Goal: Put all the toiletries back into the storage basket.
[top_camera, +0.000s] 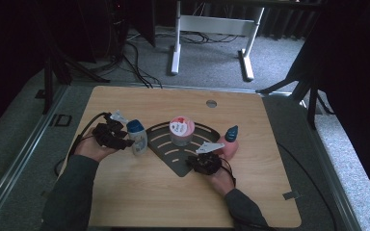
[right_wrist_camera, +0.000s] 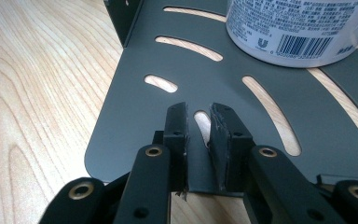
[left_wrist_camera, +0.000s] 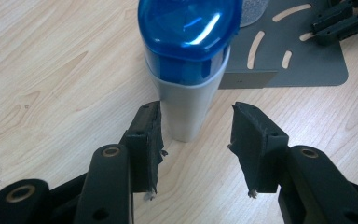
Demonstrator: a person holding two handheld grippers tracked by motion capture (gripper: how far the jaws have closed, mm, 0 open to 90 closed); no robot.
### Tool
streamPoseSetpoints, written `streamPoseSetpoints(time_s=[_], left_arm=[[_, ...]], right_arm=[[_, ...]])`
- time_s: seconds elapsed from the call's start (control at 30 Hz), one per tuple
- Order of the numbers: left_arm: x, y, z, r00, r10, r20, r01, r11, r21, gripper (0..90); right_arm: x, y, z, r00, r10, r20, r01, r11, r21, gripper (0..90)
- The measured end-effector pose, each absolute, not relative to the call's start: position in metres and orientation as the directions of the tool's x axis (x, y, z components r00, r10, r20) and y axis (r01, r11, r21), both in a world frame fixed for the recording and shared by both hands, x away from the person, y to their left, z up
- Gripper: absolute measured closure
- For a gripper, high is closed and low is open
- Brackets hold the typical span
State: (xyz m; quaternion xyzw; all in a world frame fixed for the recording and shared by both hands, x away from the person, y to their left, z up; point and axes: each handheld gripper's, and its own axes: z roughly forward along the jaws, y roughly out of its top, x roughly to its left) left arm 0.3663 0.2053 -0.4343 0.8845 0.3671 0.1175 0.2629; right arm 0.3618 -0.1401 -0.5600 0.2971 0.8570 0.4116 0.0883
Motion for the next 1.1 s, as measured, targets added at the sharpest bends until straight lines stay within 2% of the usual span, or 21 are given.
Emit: streamPoseSetpoints(time_s=[0.23,1.1], left_arm=[[0.374,0.201,-0.433,0.717,0.697,0.012,0.586,-0.612,0.531,48.8],[0.398,0.185,-0.43,0.731,0.682,0.025,0.596,-0.655,0.465,44.3]], right_arm=[[0.362,-0.14,-0.56,-0.807,0.582,0.096,0.439,0.483,0.758,76.7],[0.362,-0.14,-0.56,-0.809,0.579,0.099,0.439,0.484,0.757,75.7]])
